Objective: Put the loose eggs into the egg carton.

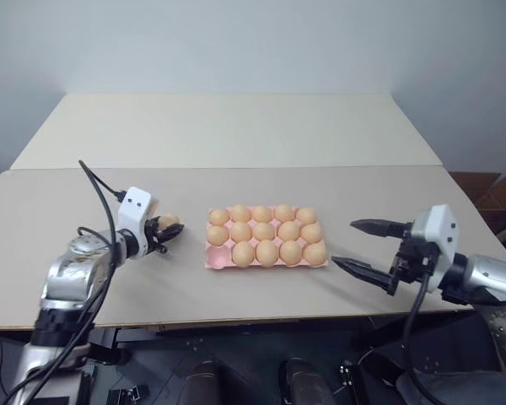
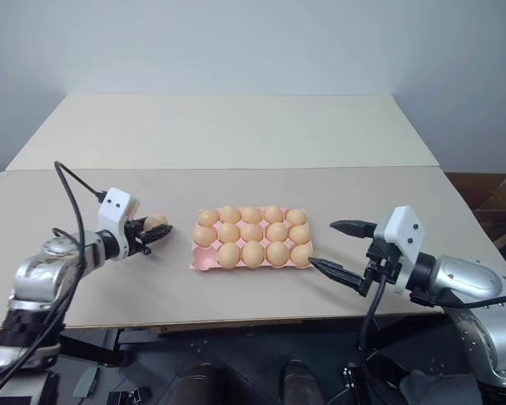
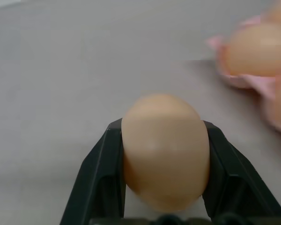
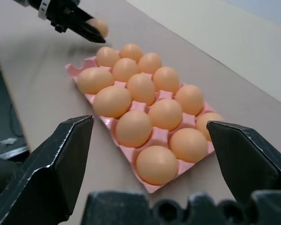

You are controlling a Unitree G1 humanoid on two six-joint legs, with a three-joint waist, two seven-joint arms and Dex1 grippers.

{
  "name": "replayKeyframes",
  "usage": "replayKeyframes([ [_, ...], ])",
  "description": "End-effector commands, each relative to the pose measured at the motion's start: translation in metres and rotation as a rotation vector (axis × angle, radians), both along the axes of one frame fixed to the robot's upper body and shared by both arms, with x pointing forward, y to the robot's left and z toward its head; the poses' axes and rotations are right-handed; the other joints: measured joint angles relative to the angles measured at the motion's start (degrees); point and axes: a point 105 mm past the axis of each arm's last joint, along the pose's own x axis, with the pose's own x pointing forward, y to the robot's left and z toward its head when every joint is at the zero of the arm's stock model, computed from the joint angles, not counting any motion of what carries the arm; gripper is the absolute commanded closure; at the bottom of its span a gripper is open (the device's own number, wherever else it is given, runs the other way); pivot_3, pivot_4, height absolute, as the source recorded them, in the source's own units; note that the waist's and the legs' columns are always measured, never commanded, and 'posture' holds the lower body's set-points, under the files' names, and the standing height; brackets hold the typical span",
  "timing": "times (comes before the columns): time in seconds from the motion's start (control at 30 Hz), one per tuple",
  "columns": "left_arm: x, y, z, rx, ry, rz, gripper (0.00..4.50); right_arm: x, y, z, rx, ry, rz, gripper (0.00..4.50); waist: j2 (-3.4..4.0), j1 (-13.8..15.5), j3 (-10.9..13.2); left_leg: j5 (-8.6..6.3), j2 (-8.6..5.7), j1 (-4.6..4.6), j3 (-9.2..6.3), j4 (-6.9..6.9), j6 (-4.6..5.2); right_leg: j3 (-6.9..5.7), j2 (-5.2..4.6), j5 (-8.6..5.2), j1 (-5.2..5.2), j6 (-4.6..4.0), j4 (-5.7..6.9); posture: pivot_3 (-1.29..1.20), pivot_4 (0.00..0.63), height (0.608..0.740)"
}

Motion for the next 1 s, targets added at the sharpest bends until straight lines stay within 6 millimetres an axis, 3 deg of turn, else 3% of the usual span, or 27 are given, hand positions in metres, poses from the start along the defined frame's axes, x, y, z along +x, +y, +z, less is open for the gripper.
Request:
replayKeyframes([
  [0.03, -0.027, -0.029, 0.025, -0.018, -0.064, -0.279, 2.80, -0.015, 0.004, 0.014, -0.001, -0.047, 0.114, 0.00, 0.00, 0.2, 0.0, 0.00, 0.00, 0.02, -0.01, 0.01, 0.00, -0.01, -0.01, -0.01, 0.03, -0.01, 0.01, 0.00, 0.150, 0.740],
  [0.2, -0.050, -0.050, 0.025, -0.056, -0.048, -0.486, 2.80, -0.014, 0.003, 0.012, -0.012, -0.046, 0.122, 0.00, 0.01, 0.3, 0.0, 0.00, 0.00, 0.05, 0.02, 0.09, 0.00, 0.01, 0.00, -0.05, 0.05, 0.04, 0.02, 0.00, 0.150, 0.740],
  [0.47, -0.038, -0.072, 0.004, -0.009, -0.049, -0.502, 2.80, -0.011, 0.003, 0.011, -0.028, -0.063, 0.084, 0.00, 0.00, 0.4, 0.0, 0.00, -0.04, 0.00, 0.01, 0.08, 0.01, 0.01, 0.01, -0.03, 0.04, 0.04, -0.01, 0.00, 0.150, 0.740],
  [0.67, -0.038, -0.078, 0.006, -0.010, -0.057, -0.513, 0.84, -0.012, 0.002, 0.012, -0.030, -0.069, 0.068, 0.00, 0.00, 0.3, 0.0, 0.00, -0.02, 0.01, -0.01, 0.07, 0.01, 0.02, 0.03, -0.03, 0.02, 0.05, 0.00, 0.00, 0.150, 0.740],
  [0.73, -0.039, -0.074, 0.013, 0.010, -0.085, -0.506, 0.12, -0.012, 0.002, 0.012, -0.030, -0.071, 0.065, 0.00, 0.00, 0.3, 0.0, 0.00, -0.02, 0.00, -0.01, 0.06, 0.01, 0.02, 0.03, -0.03, 0.02, 0.04, 0.00, 0.00, 0.150, 0.740],
  [0.77, -0.040, -0.071, 0.017, 0.013, -0.099, -0.500, 0.03, -0.012, 0.002, 0.012, -0.029, -0.072, 0.062, 0.00, 0.00, 0.3, 0.0, 0.00, -0.02, 0.00, -0.01, 0.07, 0.01, 0.02, 0.03, -0.03, 0.01, 0.04, 0.00, 0.00, 0.150, 0.740],
  [0.87, -0.044, -0.049, 0.035, -0.004, -0.157, -0.458, 0.03, -0.013, 0.002, 0.012, -0.029, -0.073, 0.057, 0.00, 0.00, 0.1, 0.0, 0.00, -0.01, 0.00, -0.02, 0.07, 0.01, 0.02, 0.03, -0.04, 0.01, 0.05, 0.00, 0.00, 0.150, 0.740],
  [1.0, -0.050, 0.002, 0.049, -0.002, -0.188, -0.311, 0.03, -0.013, 0.002, 0.010, -0.026, -0.070, 0.054, 0.00, 0.00, -0.3, 0.0, 0.00, 0.05, 0.03, -0.02, 0.02, 0.01, 0.01, 0.05, -0.06, -0.02, 0.03, 0.02, 0.00, 0.150, 0.740],
])
